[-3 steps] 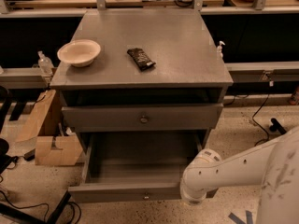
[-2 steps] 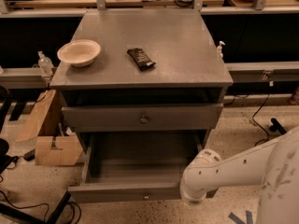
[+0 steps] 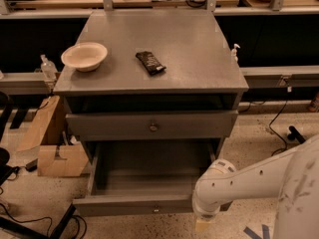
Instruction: Open middle drawer
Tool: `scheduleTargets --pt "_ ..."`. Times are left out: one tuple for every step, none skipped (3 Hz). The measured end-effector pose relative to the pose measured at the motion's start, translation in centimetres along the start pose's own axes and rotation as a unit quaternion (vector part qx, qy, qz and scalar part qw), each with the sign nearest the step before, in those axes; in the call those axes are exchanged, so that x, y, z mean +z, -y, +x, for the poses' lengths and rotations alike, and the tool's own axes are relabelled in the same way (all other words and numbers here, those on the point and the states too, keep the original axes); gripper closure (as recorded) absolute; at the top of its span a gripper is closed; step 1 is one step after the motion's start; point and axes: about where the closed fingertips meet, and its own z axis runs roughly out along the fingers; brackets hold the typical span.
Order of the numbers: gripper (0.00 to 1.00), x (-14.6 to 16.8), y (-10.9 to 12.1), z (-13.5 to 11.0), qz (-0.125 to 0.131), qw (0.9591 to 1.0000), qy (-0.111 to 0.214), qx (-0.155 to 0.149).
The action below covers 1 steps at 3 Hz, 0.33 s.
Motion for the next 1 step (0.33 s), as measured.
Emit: scheduleTargets --pt "0.0 0.0 0.0 0.0 0.0 1.0 0.0 0.0"
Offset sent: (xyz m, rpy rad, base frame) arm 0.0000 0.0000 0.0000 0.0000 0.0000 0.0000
